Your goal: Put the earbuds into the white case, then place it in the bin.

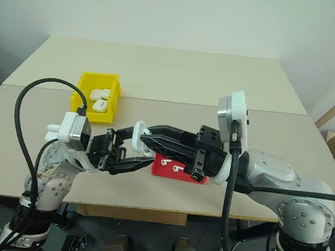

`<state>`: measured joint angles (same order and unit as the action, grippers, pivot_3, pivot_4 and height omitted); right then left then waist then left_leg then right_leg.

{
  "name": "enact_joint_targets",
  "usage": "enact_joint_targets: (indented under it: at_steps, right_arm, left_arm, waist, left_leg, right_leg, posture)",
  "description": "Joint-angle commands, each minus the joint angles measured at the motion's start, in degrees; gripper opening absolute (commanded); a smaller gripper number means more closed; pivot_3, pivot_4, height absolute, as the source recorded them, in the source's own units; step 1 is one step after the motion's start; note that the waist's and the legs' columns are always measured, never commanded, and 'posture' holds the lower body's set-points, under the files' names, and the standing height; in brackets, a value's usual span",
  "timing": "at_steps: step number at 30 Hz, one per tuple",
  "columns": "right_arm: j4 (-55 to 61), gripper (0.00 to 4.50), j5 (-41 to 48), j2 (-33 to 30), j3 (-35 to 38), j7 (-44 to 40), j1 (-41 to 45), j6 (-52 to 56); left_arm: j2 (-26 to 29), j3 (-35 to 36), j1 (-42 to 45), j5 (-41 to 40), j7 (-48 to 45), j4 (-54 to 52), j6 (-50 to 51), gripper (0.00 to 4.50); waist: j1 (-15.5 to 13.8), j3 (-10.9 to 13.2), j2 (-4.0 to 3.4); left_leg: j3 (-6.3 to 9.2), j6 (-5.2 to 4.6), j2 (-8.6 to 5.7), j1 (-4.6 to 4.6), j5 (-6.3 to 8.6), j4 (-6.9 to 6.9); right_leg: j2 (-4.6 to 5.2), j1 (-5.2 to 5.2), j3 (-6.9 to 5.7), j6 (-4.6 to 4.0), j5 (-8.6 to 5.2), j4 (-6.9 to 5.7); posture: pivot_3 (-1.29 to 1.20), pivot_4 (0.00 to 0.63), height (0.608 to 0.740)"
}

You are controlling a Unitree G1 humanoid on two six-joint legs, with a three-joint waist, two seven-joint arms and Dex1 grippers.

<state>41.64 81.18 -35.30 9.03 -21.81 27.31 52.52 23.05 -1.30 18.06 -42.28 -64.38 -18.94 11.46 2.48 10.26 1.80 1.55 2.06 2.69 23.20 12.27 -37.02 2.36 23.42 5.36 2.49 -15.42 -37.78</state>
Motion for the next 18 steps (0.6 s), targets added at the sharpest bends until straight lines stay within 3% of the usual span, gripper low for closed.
enact_joint_targets:
  at_steps: [1, 18]
  right_arm:
    - [0.85, 0.99, 0.5, -0.69, -0.48, -0.26, -0.2, -2.32]
    - [1.76, 0.99, -2.61, -2.46, -2.81, -1.51, -2.07, -4.09]
  left_arm:
    - [-0.18, 0.14, 0.6, -0.48, 0.03, -1.01, -0.1, 2.78]
    - [-0.4, 0.32, 0.59, -0.44, 0.03, -1.14, -0.55, 2.78]
  waist:
    - [0.03, 0.0, 0.0]
    - [-0.02, 0.0, 0.01]
  left_leg:
    - [0.0, 0.0, 0.0, 0.0, 0.0, 0.0]
    - [0.0, 0.0, 0.0, 0.0, 0.0, 0.0]
  right_leg:
    - [0.0, 0.0, 0.0, 0.0, 0.0, 0.01]
    - [0.0, -0.01, 0.0, 0.01, -0.01, 0.03]
  posture:
    - [0.0, 0.15, 0.74]
    - [0.0, 0.15, 0.74]
